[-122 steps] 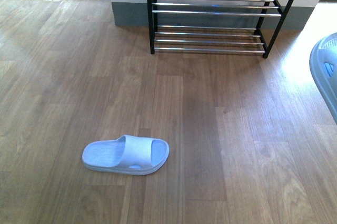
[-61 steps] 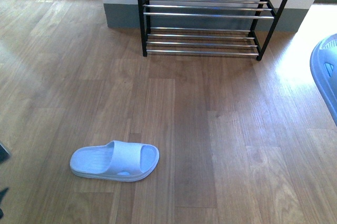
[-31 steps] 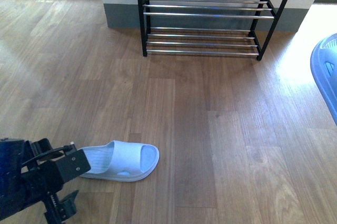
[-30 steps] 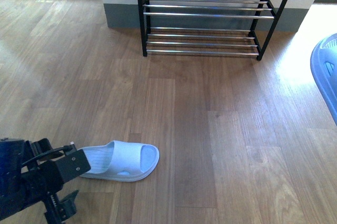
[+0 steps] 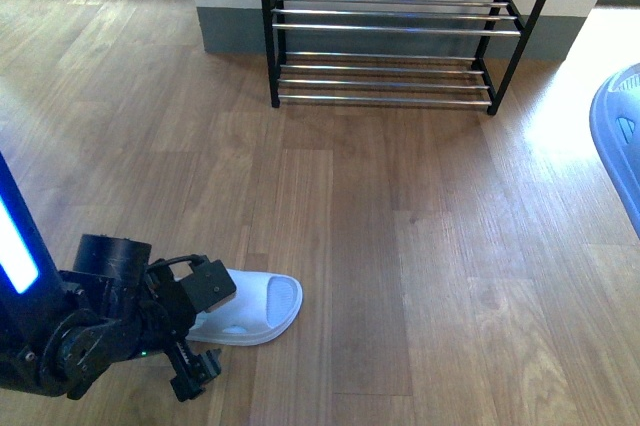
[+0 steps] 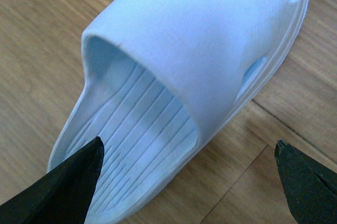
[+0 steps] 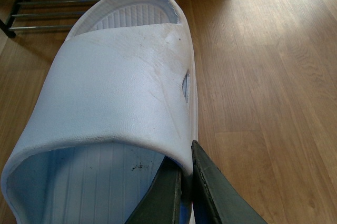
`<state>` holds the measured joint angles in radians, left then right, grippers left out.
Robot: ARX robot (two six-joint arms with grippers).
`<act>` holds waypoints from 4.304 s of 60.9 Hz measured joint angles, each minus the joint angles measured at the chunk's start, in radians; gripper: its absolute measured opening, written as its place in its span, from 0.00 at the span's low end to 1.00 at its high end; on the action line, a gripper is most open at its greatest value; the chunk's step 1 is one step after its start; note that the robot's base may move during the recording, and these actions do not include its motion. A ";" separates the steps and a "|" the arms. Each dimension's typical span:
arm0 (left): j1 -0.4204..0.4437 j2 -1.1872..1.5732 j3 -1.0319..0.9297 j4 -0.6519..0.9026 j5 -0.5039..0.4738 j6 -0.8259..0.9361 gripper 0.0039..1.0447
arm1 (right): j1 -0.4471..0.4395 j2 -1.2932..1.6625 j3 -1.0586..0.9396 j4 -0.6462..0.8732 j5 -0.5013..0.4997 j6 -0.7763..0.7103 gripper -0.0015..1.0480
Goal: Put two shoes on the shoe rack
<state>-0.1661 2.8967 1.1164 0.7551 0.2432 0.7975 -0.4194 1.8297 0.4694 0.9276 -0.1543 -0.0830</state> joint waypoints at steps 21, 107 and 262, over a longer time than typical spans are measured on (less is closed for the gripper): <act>-0.029 0.037 0.063 -0.071 0.026 -0.044 0.60 | 0.000 0.000 0.000 0.000 0.000 0.000 0.02; 0.131 -0.938 -0.924 0.399 -0.196 -0.501 0.01 | 0.000 0.000 0.000 0.000 0.000 0.000 0.02; 0.148 -2.296 -0.960 -0.475 -0.446 -0.445 0.01 | -0.002 0.002 -0.002 0.000 0.000 0.000 0.02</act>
<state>-0.0185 0.6003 0.1562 0.2802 -0.2024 0.3527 -0.4213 1.8320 0.4679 0.9272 -0.1539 -0.0830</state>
